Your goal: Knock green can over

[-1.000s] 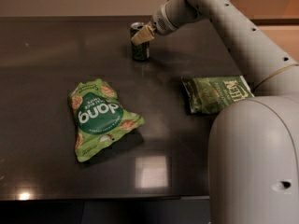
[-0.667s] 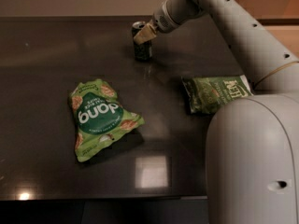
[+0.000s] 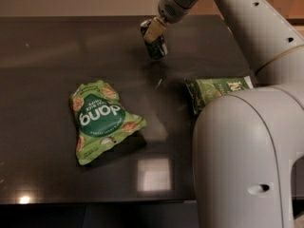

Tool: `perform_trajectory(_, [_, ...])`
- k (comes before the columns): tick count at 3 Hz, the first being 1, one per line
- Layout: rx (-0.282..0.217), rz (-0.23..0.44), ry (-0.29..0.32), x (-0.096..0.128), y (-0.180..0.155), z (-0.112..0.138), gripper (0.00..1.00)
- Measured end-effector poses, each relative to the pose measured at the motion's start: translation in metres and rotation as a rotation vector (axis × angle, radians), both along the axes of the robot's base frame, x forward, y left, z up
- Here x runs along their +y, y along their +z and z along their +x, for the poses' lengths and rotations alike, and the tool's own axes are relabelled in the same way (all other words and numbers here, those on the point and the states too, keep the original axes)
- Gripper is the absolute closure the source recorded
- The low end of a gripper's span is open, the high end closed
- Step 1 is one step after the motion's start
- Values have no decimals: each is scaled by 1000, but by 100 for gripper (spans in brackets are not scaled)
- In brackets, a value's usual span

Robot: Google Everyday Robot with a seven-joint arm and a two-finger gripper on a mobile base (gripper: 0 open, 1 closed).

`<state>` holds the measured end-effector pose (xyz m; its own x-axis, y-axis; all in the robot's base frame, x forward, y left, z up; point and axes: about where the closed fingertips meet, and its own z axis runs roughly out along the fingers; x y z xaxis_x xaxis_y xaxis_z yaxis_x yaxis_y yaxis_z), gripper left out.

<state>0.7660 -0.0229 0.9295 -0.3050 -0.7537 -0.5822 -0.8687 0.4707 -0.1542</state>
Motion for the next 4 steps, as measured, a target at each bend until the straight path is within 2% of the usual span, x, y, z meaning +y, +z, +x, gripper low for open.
perform_trajectory(1, [57, -124, -9, -18, 2, -15, 100])
perform_trajectory(2, [124, -222, 9, -33, -4, -27, 100])
perform_trajectory(3, [160, -276, 54, -40, -12, -33, 83])
perform_trajectory(4, [166, -297, 94, -41, -15, -35, 59])
